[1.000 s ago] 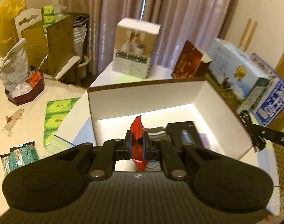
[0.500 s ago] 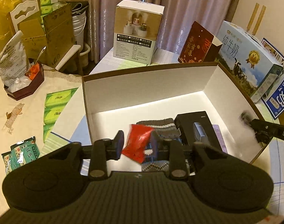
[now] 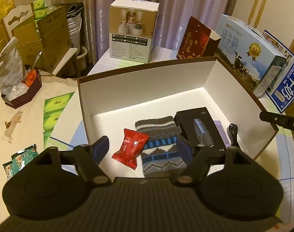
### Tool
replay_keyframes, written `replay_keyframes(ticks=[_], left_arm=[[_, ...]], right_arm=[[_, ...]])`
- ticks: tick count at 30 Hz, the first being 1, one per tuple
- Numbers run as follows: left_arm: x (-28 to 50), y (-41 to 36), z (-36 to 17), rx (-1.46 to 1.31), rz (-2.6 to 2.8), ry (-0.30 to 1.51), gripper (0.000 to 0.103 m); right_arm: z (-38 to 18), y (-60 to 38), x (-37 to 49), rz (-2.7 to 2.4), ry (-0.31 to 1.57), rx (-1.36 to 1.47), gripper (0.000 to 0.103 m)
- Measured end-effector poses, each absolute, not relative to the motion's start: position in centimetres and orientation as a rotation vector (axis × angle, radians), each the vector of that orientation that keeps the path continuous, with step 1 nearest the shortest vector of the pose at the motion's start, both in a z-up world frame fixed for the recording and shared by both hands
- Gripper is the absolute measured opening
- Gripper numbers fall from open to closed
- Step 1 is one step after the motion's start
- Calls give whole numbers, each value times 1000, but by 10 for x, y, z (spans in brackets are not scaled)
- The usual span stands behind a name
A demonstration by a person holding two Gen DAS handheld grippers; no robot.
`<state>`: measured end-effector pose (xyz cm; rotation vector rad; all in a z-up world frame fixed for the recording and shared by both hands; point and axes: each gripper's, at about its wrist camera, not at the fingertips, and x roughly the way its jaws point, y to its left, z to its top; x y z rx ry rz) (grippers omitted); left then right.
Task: Organize objects
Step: 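Open both tools to drop candy packet and cable into brown box, then withdraw both tools from brown box back over remaining table items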
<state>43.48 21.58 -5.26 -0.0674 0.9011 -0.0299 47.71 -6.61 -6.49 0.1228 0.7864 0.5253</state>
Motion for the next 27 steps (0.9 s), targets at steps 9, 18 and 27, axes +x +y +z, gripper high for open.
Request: replay_keyframes(ticks=[9,18,27], left_arm=[[419,209,-36,-39,-52,877,86],[390,202,-21,-38,-51,845,90],[359,193,-13,-63,-64,836,90]], right_arm=[[-52,-68,452,552,737,104,69],[-38,-75,419,575,698,117,91],[-29,-85,384,575,697,139,96]])
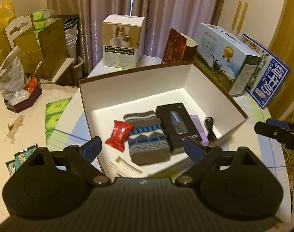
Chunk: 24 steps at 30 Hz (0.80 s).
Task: Organize objects
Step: 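Withdraw both tools from brown box back over remaining table items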
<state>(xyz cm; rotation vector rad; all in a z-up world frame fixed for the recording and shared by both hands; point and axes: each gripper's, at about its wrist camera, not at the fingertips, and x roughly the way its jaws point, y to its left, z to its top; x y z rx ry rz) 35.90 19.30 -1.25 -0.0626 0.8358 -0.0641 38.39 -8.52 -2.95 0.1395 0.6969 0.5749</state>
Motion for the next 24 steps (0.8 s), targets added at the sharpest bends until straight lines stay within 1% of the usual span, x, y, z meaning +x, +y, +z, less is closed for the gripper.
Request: replay_keyframes(ticks=[13,24], left_arm=[[314,165,-22,-45,-114,884,90],[288,149,-35,-34,-136,931,90]], right_arm=[[-31,-101,337,558,718,168,96],[-46,-108,301,548,780,167,96]])
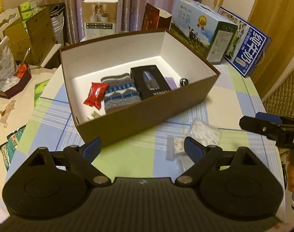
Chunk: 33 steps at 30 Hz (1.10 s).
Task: Organize objects
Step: 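Withdraw both tools from brown box back over remaining table items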
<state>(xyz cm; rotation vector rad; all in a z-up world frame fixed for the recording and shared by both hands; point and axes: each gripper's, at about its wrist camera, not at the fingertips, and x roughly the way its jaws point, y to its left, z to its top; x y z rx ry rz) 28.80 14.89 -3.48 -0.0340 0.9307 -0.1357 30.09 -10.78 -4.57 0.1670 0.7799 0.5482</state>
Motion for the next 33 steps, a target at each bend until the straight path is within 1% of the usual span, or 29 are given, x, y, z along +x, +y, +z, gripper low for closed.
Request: replay_keyframes(ticks=[22,33], left_arm=[[257,124,-57,1,-157,1008,90],[249,118,-83,10,-166,1059,90]], right_arm=[[-70,-131,259,504,882,181,96],[-91,-134,248,462,928,137,96]])
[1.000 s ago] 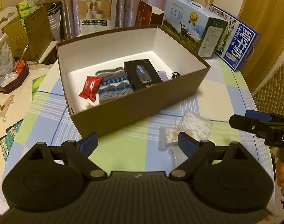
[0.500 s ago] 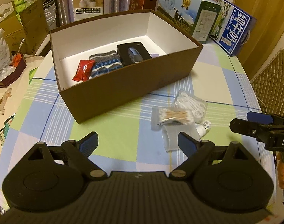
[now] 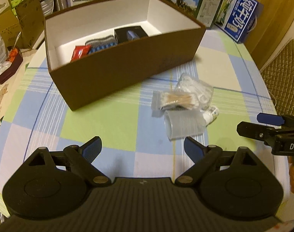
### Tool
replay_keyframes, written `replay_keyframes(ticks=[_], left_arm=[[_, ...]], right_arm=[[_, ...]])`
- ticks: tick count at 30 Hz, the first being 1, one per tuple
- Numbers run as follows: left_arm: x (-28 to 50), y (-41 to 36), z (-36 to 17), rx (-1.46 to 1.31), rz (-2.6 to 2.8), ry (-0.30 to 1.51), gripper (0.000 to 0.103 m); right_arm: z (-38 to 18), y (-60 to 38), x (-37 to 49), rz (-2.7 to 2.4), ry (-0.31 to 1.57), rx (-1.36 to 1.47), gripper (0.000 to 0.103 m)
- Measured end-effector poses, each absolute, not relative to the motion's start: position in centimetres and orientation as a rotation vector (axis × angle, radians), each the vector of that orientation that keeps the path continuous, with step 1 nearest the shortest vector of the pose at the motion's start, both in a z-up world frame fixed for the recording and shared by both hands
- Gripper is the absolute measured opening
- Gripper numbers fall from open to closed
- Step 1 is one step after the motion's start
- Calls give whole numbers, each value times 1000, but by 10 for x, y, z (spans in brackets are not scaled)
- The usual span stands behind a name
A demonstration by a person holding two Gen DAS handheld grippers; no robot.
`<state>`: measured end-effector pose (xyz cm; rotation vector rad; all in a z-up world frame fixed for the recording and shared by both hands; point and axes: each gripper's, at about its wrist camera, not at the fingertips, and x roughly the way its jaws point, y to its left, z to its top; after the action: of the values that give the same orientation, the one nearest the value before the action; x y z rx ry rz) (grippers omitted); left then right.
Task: Organize objects
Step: 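Withdraw both tools from brown box back over remaining table items, then grasp white pill bottle with right tool while left tool approaches clear plastic cup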
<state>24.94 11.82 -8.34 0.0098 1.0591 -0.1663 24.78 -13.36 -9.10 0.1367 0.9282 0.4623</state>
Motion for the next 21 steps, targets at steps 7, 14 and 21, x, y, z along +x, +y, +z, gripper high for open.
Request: replay_keyframes(ticks=[7,14,21], left_arm=[[252,116,-94,13,-160,1082,90],[257,113,-102,17,-173,1092,90],[265,109,-111,20,-194,1095,90]], right_arm=[[-104,-133,246,441,943,108,96],[-113,-133,250,423,937,68,92],[-128,-122,258,447,937,-17,71]])
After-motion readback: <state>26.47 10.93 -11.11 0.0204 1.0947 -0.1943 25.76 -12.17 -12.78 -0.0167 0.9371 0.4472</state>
